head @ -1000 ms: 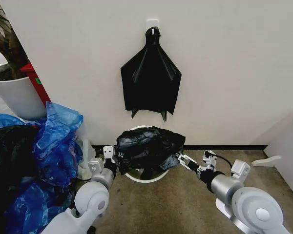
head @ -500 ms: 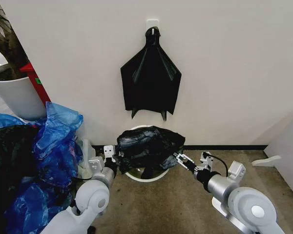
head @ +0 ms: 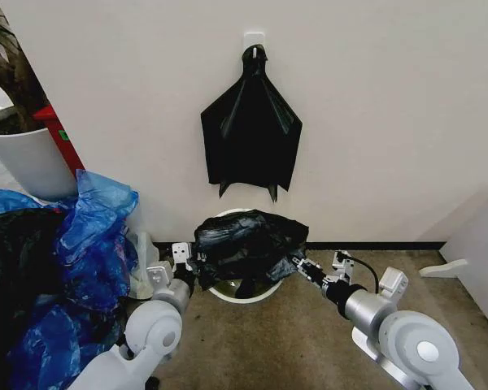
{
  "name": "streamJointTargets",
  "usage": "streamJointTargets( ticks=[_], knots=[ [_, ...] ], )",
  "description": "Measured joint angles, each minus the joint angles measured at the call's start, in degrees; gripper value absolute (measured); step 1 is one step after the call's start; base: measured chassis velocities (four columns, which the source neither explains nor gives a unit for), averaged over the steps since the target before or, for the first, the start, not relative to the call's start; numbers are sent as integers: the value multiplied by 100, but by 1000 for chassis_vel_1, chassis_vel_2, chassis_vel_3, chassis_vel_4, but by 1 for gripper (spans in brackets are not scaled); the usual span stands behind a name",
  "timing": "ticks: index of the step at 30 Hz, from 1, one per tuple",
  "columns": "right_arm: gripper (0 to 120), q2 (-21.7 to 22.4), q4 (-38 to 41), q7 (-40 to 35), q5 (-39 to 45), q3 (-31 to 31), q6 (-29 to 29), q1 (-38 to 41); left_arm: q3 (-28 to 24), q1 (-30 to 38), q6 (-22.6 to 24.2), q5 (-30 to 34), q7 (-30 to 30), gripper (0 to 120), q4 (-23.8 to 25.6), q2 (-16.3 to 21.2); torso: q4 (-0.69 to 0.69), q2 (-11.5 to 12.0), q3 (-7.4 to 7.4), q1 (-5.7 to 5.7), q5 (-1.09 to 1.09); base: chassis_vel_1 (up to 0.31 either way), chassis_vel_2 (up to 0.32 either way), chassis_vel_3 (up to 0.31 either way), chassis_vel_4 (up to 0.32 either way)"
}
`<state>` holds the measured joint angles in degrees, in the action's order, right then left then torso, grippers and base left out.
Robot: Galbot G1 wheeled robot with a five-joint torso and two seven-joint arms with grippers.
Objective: Place the garbage bag over the trash bin.
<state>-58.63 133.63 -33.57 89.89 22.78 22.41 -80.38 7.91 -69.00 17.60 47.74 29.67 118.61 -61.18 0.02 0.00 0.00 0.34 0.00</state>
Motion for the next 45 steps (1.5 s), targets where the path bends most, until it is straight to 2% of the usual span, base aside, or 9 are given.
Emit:
streamJointTargets(
  ticks=[3,14,26,31,41,45],
  knots=[
    [0,9,12,0,-38,10,0,-19,2,2,3,17,2,1,2,10,0,0,0,0,0,0,0,0,0],
    [0,28,261,-49,-169,35,-10,-157,38,93,5,98,55,1,-133,-4,0,0,0,0,0,0,0,0,0],
    [0,-84,210,-22,-441,100,57,-698,85,296,97,705,292,1,-58,19,0,0,0,0,0,0,0,0,0],
    [0,-149,-138,508,-928,109,172,-1331,112,440,213,1052,395,1,26,128,2,0,0,0,0,0,0,0,0],
    [0,-276,-704,722,-1082,-10,307,-1156,116,463,365,1341,537,1,189,162,-1,0,0,0,1,0,0,0,0],
    [0,-364,-1238,1200,-1541,-192,357,-1047,131,506,478,1723,688,1,298,208,0,0,0,0,0,0,0,0,0]
  ],
)
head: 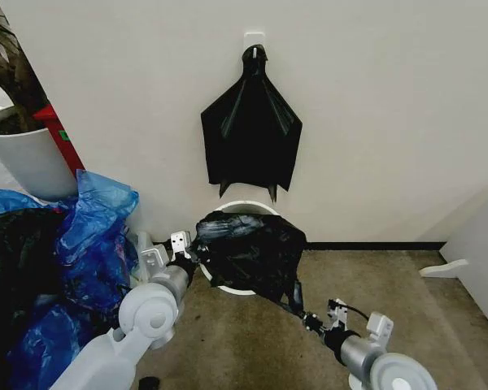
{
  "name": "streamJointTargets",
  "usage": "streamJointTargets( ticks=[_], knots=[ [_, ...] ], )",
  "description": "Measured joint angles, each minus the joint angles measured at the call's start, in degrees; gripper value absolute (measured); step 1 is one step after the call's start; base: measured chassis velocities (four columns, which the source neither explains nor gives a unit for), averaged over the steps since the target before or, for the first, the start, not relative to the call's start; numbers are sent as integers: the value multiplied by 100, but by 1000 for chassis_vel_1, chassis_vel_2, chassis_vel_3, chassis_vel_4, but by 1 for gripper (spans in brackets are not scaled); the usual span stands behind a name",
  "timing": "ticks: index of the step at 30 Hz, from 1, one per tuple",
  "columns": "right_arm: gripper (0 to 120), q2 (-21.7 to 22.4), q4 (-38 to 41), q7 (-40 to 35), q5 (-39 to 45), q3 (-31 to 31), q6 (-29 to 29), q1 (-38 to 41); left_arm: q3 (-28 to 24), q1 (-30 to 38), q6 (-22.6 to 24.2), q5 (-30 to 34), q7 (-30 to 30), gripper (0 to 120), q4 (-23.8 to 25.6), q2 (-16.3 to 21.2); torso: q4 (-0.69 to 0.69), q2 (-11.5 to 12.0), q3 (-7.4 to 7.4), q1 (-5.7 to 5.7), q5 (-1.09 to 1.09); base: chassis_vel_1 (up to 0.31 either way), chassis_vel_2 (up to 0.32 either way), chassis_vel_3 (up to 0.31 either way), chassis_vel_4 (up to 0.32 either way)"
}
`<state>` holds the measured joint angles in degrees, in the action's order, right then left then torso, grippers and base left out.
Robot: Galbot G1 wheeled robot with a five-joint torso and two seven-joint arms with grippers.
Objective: Place the garbage bag over the trash bin.
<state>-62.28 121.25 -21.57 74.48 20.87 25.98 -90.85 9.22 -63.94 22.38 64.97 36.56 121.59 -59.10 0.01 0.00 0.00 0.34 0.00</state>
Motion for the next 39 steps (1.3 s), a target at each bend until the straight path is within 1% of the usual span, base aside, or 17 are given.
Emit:
streamJointTargets(
  ticks=[2,4,7,11,13,20,28,34,39],
  knots=[
    [0,-15,-48,54,-57,-21,1,8,2,11,6,53,25,1,6,0,0,0,0,0,1,0,0,0,0],
    [0,-76,-178,319,-225,-87,36,15,3,53,20,232,108,1,11,-20,0,0,0,0,0,0,0,0,0],
    [0,-129,-220,843,-588,-150,72,-81,-9,61,20,283,72,1,-20,-53,1,0,0,0,0,0,0,0,0],
    [0,-118,-25,1039,-680,-162,163,-240,-14,24,-3,371,61,1,-45,-99,0,0,0,0,-3,0,0,0,0],
    [0,-116,-74,1131,-859,-203,156,-235,-27,16,13,470,100,1,3,-115,1,0,0,0,0,0,0,0,0],
    [0,-177,-442,1152,-1216,-231,49,73,-38,-42,102,676,269,1,239,-95,0,0,0,0,0,0,0,0,0],
    [0,-253,-825,1215,-1596,-289,-73,341,-15,-136,136,700,340,1,326,-88,0,0,0,0,0,0,0,0,0],
    [0,-226,-1064,1238,-1783,-213,-170,393,6,-149,140,747,416,1,389,-66,0,0,0,0,0,0,0,0,0],
    [0,-228,-1035,1238,-1822,-178,-196,325,34,-147,140,775,432,1,417,-54,0,0,0,0,0,0,0,0,0]
  ],
)
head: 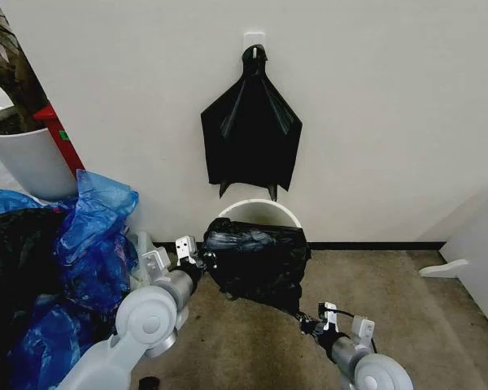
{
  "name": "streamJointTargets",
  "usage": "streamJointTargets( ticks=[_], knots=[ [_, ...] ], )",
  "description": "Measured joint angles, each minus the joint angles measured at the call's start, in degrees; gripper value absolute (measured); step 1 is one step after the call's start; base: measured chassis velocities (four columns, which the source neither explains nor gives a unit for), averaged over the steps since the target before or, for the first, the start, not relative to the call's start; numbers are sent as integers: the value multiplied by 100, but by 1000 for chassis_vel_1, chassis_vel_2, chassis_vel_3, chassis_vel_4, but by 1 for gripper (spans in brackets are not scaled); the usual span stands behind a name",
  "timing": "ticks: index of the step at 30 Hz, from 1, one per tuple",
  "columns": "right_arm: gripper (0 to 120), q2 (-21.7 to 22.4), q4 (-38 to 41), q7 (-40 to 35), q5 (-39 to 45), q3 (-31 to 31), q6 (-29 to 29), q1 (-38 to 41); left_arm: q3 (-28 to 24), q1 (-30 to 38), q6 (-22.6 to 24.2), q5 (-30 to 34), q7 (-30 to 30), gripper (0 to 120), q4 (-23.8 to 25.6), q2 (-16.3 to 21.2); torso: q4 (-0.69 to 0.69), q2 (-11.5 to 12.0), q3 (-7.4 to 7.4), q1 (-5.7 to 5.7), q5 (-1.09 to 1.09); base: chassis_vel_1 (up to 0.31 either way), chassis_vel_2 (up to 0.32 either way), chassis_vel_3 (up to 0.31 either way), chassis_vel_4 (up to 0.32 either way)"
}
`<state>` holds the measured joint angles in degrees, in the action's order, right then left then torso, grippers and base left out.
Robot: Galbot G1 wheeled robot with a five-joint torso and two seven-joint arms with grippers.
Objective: Place the garbage bag over the trash bin.
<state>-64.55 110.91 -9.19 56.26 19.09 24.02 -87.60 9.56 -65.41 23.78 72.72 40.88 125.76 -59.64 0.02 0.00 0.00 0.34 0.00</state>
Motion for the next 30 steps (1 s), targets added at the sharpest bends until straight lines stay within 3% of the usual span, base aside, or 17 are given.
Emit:
streamJointTargets(
  ticks=[7,12,16,19,30],
  knots=[
    [11,6,411,-29,-30,74,116,-213,5,-38,12,-200,-97,1,-38,1,0,0,0,0,0,0,0,0,0],
    [36,172,1068,140,-704,76,85,-776,-8,50,-15,-468,-113,1,-247,-34,1,0,0,0,0,0,0,0,0],
    [48,249,1384,306,-1186,98,-63,-1094,-12,105,-29,-576,-103,1,-335,-31,1,0,0,0,-1,0,0,0,0],
    [61,297,1845,318,-1568,155,-279,-1351,-35,100,-39,-1037,-223,1,-466,6,1,0,0,0,0,0,0,0,0],
    [97,768,3125,150,-1840,512,-390,-1138,-200,-4,36,-1891,-588,1,-590,140,1,0,0,0,-1,0,0,0,0]
  ],
)
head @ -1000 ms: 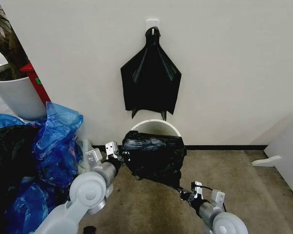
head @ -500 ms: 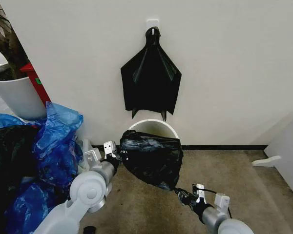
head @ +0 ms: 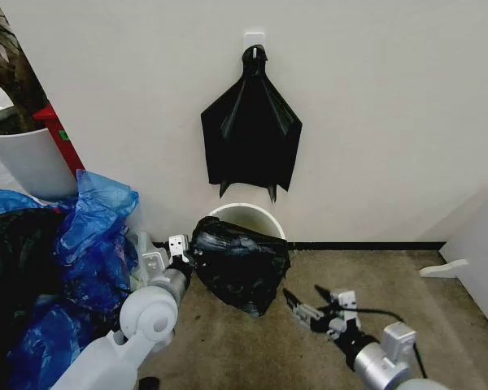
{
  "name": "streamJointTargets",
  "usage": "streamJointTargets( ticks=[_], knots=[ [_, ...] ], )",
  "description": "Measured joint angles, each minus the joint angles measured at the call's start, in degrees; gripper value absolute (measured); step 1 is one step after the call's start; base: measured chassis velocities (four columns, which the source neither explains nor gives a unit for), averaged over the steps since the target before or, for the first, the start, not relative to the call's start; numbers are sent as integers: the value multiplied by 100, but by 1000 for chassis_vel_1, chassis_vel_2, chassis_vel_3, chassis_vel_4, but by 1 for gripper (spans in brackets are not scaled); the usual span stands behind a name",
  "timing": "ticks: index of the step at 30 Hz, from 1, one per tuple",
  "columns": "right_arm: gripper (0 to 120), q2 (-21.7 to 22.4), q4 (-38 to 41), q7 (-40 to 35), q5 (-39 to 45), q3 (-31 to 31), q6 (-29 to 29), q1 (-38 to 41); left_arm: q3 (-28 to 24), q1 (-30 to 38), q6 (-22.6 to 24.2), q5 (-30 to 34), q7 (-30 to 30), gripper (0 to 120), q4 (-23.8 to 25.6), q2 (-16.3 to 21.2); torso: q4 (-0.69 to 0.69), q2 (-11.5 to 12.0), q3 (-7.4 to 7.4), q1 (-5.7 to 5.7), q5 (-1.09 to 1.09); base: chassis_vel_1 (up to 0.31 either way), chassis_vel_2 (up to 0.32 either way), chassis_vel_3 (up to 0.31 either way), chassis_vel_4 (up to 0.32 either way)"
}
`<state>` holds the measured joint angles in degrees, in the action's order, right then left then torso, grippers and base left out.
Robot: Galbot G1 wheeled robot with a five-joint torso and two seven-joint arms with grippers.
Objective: Place the garbage bag over the trash bin.
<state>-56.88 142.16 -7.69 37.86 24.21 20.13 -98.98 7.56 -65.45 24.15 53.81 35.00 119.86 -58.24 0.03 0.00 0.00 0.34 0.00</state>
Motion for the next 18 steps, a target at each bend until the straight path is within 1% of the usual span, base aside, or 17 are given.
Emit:
streamJointTargets(
  ticks=[2,5,6,9,10,12,13,14,18],
  knots=[
    [99,141,84,84,100,-87,137,394,-43,7,63,-83,-76,1,-2,45,0,0,0,0,0,0,0,0,0],
    [100,417,-2,303,341,-377,354,1274,-131,36,258,-116,-179,1,42,112,-3,0,-1,0,1,0,0,0,0],
    [100,417,-2,303,341,-377,354,1274,-131,36,258,-116,-179,1,42,112,-3,0,-1,0,1,0,0,0,0],
    [100,672,-172,691,403,-555,484,1754,-172,27,411,-205,-303,1,97,171,-3,0,-2,0,0,0,0,0,0],
    [100,861,-298,901,438,-722,550,2058,-196,21,478,-355,-435,1,130,245,0,0,-1,0,1,0,0,0,0],
    [100,1045,-481,1123,448,-996,613,2431,-224,43,547,-461,-518,1,181,300,-2,0,-2,0,0,0,0,0,0],
    [100,1045,-481,1123,448,-996,613,2431,-224,43,547,-461,-518,1,181,300,-2,0,-2,0,0,0,0,0,0],
    [100,1108,-587,1202,432,-1213,639,2665,-237,77,598,-471,-538,1,215,327,-2,0,-1,0,0,0,0,0,0],
    [100,1172,-815,1275,268,-1789,690,3150,-265,212,721,-444,-561,1,307,441,0,0,-1,0,0,0,0,0,0]
  ],
)
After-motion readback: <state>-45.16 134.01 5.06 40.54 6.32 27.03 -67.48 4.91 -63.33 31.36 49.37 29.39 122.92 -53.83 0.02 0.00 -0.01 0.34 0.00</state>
